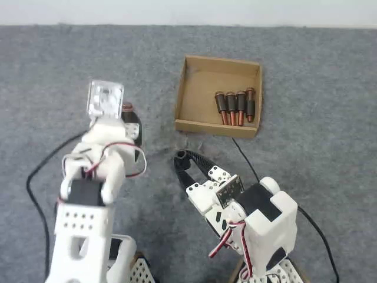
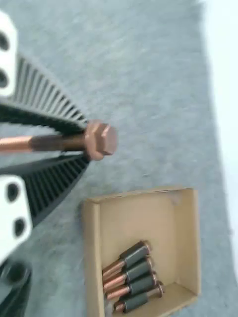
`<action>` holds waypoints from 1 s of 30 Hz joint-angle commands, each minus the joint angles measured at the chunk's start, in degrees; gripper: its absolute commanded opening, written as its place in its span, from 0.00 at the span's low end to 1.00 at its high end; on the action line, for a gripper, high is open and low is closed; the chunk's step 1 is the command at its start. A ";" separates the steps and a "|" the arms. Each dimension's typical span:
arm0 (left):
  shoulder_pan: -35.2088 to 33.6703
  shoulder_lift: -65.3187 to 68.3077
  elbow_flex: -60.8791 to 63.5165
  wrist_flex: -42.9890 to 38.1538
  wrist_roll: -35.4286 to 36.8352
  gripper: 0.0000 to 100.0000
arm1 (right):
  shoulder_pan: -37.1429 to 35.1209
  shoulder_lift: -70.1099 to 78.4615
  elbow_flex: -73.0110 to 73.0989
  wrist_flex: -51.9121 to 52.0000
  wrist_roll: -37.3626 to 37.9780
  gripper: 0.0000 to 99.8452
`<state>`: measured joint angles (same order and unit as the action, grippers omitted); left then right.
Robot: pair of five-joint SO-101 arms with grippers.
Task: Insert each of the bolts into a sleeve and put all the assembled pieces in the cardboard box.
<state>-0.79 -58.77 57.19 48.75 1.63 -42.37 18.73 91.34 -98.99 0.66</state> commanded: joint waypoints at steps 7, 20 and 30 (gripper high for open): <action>0.88 -21.89 16.13 -24.26 5.01 0.01 | 0.84 -0.48 1.41 -1.80 0.97 0.01; 6.42 -34.64 28.79 -29.36 21.89 0.01 | 0.66 -0.48 1.41 -1.71 0.97 0.01; 14.51 -34.55 28.97 -27.25 11.43 0.01 | -1.54 -0.48 1.41 -0.66 0.79 0.01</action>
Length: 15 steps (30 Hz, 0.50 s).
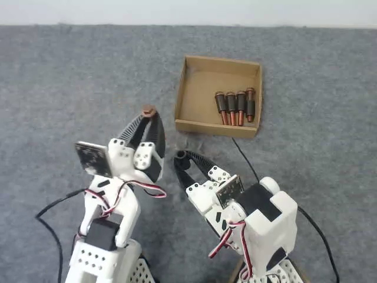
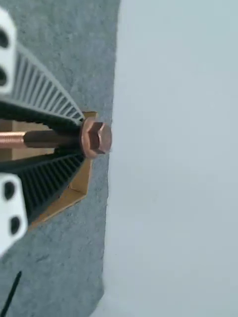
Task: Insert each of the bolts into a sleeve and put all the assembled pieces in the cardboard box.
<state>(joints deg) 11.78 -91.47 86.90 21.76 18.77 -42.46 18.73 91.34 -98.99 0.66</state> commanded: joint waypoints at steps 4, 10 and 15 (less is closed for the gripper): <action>4.22 -1.23 -0.75 -0.18 -6.15 0.01 | -1.63 -0.48 1.41 -0.48 0.88 0.01; 5.19 13.10 -4.70 -4.92 -5.98 0.01 | -1.63 -0.40 1.41 -0.40 0.97 0.01; 5.63 25.23 -6.55 -11.34 -2.64 0.01 | -1.63 -0.40 1.41 -0.40 0.97 0.01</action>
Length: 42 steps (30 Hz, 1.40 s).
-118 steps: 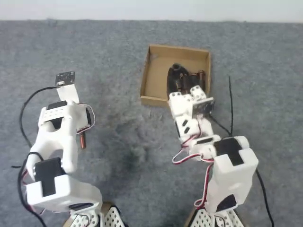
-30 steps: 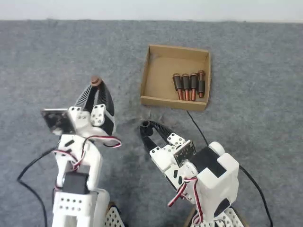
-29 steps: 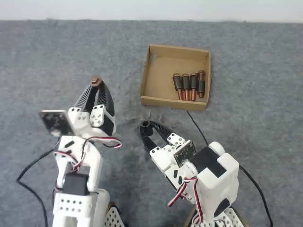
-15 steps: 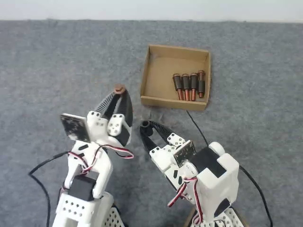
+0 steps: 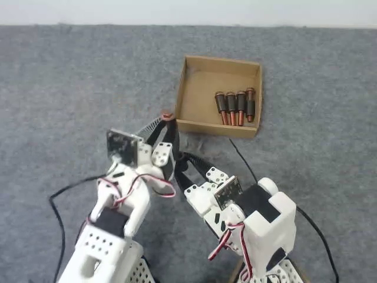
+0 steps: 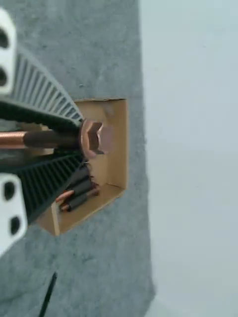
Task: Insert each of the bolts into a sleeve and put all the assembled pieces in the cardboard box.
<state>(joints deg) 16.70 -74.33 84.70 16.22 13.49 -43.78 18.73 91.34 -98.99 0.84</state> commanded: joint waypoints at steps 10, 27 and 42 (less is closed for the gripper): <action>0.26 9.49 -1.10 -10.29 6.77 0.01 | -0.31 -0.40 1.41 -0.40 0.70 0.01; 0.18 -12.13 10.68 -9.85 7.47 0.01 | -0.31 -0.40 1.41 -0.40 0.53 0.01; -3.96 -12.66 5.32 -2.64 13.45 0.01 | -0.31 -0.31 -0.35 3.21 0.79 0.01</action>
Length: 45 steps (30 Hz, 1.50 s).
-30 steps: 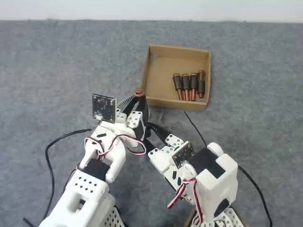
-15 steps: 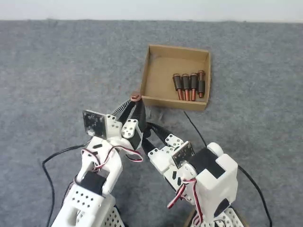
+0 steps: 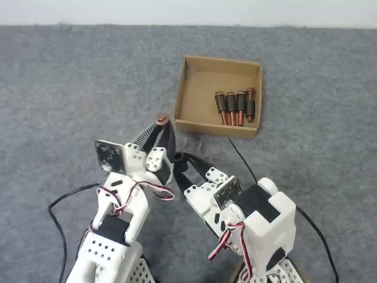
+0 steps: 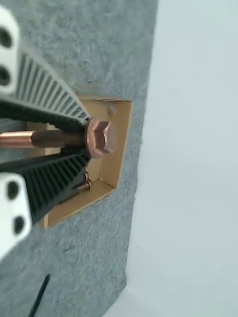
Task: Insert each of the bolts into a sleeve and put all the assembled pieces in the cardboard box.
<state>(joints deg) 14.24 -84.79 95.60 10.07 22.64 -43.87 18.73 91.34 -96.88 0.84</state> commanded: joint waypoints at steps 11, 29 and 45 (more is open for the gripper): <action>1.41 -2.20 -3.38 3.43 4.22 0.01 | 0.04 -0.40 -0.62 1.36 0.79 0.01; 1.76 -2.29 -2.77 3.60 4.22 0.01 | 0.13 -0.40 -0.70 1.36 0.79 0.01; 1.85 -2.29 -1.19 3.60 4.22 0.01 | 0.13 -0.40 -0.70 1.36 0.79 0.01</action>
<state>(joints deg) 16.00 -84.79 95.25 13.76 26.42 -43.87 18.73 91.25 -95.65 0.84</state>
